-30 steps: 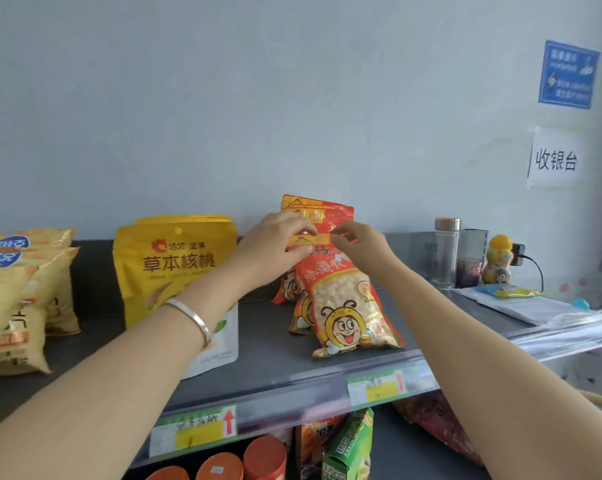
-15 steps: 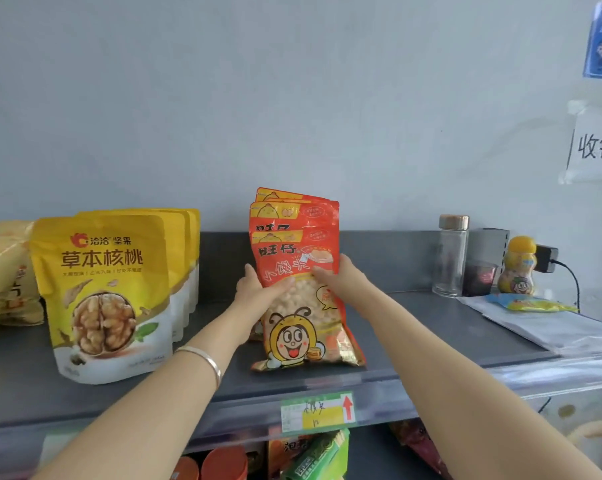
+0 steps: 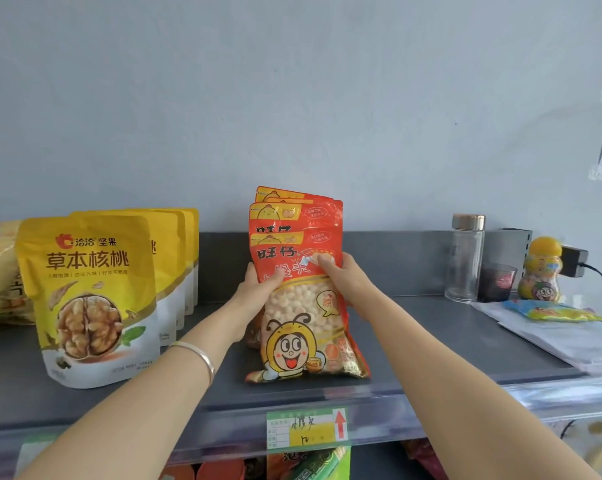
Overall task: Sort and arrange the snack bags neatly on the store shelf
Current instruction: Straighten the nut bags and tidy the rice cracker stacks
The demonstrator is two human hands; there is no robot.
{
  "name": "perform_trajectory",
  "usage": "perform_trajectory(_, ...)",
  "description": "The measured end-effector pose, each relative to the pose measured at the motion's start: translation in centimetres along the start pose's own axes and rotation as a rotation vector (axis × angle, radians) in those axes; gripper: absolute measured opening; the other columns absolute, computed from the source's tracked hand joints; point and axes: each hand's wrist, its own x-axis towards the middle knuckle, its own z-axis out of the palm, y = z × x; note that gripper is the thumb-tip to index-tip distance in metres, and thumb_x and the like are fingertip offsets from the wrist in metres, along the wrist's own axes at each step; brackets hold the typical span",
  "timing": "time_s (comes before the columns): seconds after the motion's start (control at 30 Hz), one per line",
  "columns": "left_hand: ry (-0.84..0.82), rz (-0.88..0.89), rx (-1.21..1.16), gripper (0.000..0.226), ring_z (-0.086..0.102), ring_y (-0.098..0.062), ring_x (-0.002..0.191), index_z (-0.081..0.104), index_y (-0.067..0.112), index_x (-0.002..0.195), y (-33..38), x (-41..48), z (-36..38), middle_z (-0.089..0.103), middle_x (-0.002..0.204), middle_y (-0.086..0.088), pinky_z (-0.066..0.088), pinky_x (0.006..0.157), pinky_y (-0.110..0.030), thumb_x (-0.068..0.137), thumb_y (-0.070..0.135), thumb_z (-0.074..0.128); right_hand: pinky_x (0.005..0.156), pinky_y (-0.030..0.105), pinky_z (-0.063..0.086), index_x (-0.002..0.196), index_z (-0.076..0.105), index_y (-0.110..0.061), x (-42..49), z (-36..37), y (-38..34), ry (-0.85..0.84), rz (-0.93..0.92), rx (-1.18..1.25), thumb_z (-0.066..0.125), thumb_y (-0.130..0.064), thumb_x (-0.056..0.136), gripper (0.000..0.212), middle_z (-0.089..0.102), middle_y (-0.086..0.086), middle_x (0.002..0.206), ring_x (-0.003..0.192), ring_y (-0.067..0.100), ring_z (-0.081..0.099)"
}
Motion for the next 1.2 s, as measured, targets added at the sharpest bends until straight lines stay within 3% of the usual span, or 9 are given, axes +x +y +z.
perform_trajectory(0.1,0.077,0.041,0.01,0.08,0.043,-0.022,0.128,0.008,0.025,0.15,0.8,0.1,-0.3,0.04,0.145,0.0,0.034,0.103,-0.043,0.089,0.052,0.051,0.098,0.047,0.047,0.144,0.033,-0.021,-0.4,-0.2,-0.6,0.142,-0.091,-0.129,0.053,-0.055,0.088,0.069,0.047,0.007,0.138,0.12,0.029,0.053)
perform_trajectory(0.2,0.161,0.199,0.089,0.056,0.044,-0.007,0.107,0.027,0.021,0.143,1.9,-0.8,-0.5,0.044,0.133,0.003,0.04,0.077,-0.021,0.094,0.035,0.051,0.1,0.044,0.042,0.142,0.04,-0.02,-0.8,0.0,-1.2,0.301,-0.254,-0.358,0.05,-0.044,0.094,0.055,0.042,0.009,0.141,0.127,0.031,0.042)
perform_trajectory(0.23,0.197,0.244,0.147,0.051,0.042,-0.007,0.106,0.032,0.021,0.141,2.1,-1.2,-0.6,0.043,0.128,0.004,0.039,0.075,-0.019,0.095,0.032,0.051,0.097,0.041,0.042,0.137,0.047,-0.019,-1.0,0.2,-1.5,0.339,-0.309,-0.414,0.049,-0.04,0.095,0.047,0.045,0.008,0.137,0.126,0.029,0.042)
perform_trajectory(0.33,0.267,0.342,0.354,0.033,0.049,-0.013,0.114,0.05,0.018,0.127,2.4,-2.3,-1.6,0.05,0.125,0.001,0.042,0.081,-0.024,0.095,0.028,0.052,0.083,0.035,0.045,0.116,0.063,-0.016,-2.3,1.4,-2.8,0.403,-0.481,-0.528,0.047,-0.03,0.098,0.028,0.057,0.004,0.117,0.112,0.024,0.046)
perform_trajectory(0.4,0.251,0.398,0.463,0.019,0.056,-0.013,0.103,0.06,0.02,0.111,2.4,-3.4,-2.7,0.06,0.114,0.002,0.046,0.079,-0.025,0.095,0.028,0.052,0.075,0.032,0.044,0.105,0.067,-0.014,-3.4,2.8,-3.9,0.405,-0.594,-0.6,0.047,-0.028,0.098,0.025,0.061,0.002,0.105,0.102,0.022,0.048)
perform_trajectory(0.63,0.254,0.48,0.691,0.013,0.059,-0.01,0.085,0.065,0.025,0.096,2.4,-9.9,-10.0,0.065,0.091,0.011,0.048,0.073,-0.028,0.094,0.027,0.052,0.048,0.028,0.038,0.07,0.068,-0.01,-8.3,10.9,-7.8,0.488,-1.0,-0.712,0.044,-0.031,0.09,0.038,0.062,0.003,0.065,0.064,0.026,0.055)
perform_trajectory(0.8,0.326,0.44,0.741,0.013,0.061,-0.013,0.085,0.065,0.025,0.096,1.0,-15.5,-19.3,0.067,0.09,0.009,0.05,0.073,-0.032,0.093,0.029,0.053,0.044,0.027,0.037,0.059,0.06,-0.013,-12.9,19.7,-11.3,0.482,-1.124,-0.691,0.048,-0.034,0.086,0.036,0.054,0.0,0.055,0.056,0.026,0.053)
perform_trajectory(0.93,0.369,0.381,0.773,0.011,0.055,-0.005,0.079,0.063,0.027,0.096,-0.7,-19.2,-27.2,0.059,0.084,0.015,0.045,0.068,-0.025,0.093,0.028,0.052,0.043,0.026,0.037,0.06,0.061,-0.015,-16.2,26.9,-13.8,0.425,-1.152,-0.636,0.048,-0.036,0.086,0.036,0.055,-0.001,0.055,0.058,0.026,0.055)
perform_trajectory(1.2,0.436,0.298,0.756,0.015,0.061,-0.016,0.091,0.065,0.023,0.101,-3.3,-21.4,-36.5,0.067,0.098,0.003,0.052,0.079,-0.037,0.092,0.028,0.054,0.045,0.021,0.026,0.063,0.063,-0.016,-18.3,36.2,-16.6,0.338,-1.125,-0.675,0.048,-0.037,0.086,0.034,0.056,-0.003,0.057,0.058,0.023,0.054)
